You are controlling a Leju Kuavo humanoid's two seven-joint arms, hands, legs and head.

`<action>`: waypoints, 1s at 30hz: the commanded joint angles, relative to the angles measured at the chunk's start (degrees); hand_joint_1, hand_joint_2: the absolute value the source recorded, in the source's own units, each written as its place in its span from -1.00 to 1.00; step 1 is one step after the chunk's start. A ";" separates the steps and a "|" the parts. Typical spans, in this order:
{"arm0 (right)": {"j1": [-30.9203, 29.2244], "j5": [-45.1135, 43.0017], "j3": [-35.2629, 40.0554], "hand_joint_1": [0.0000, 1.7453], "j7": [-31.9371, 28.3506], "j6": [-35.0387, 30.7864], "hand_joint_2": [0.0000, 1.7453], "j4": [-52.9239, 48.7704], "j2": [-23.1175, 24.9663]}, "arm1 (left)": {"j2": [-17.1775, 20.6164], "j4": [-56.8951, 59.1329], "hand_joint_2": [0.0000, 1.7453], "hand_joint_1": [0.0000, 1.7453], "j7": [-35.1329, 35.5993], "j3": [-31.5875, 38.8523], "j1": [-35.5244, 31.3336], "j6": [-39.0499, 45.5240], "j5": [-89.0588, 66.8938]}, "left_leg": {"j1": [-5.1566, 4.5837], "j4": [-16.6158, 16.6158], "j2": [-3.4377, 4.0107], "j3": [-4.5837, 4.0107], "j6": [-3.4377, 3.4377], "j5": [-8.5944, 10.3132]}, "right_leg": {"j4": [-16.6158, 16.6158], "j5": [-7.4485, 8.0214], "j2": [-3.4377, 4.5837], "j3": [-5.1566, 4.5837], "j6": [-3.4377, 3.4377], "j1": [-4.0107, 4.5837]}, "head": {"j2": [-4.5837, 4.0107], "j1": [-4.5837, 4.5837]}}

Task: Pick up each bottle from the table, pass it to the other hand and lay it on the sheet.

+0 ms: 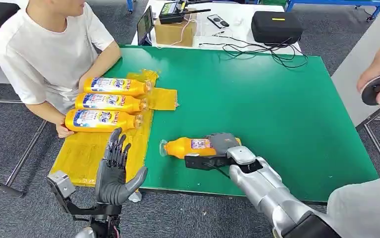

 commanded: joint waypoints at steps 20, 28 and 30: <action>18.42 -31.76 -15.42 1.00 -18.72 -14.13 1.00 -21.04 -0.55 | 0.27 10.60 1.00 -1.00 1.48 -1.19 -0.74 12.33 0.83 | 0.13 -0.26 0.07 1.06 -0.20 -0.37 | -0.37 -0.22 -0.01 0.50 -0.17 0.17 | 0.00 0.04; 24.16 -39.83 -22.67 1.00 -24.13 -21.77 1.00 -36.43 1.51 | 5.83 15.42 1.00 -1.00 -0.72 -13.37 -2.53 10.04 -2.22 | 0.01 -0.04 -0.01 0.31 -0.13 -0.39 | 0.00 -0.33 -0.04 0.37 -0.12 0.04 | 0.00 0.00; 24.04 -39.58 -21.71 1.00 -24.26 -20.98 1.00 -36.15 1.89 | 6.69 15.91 1.00 -1.00 0.25 -13.51 -3.21 8.77 -1.05 | 0.01 -0.08 0.05 0.11 -0.11 -0.37 | -0.04 -0.29 0.01 0.18 -0.10 0.03 | 0.00 0.00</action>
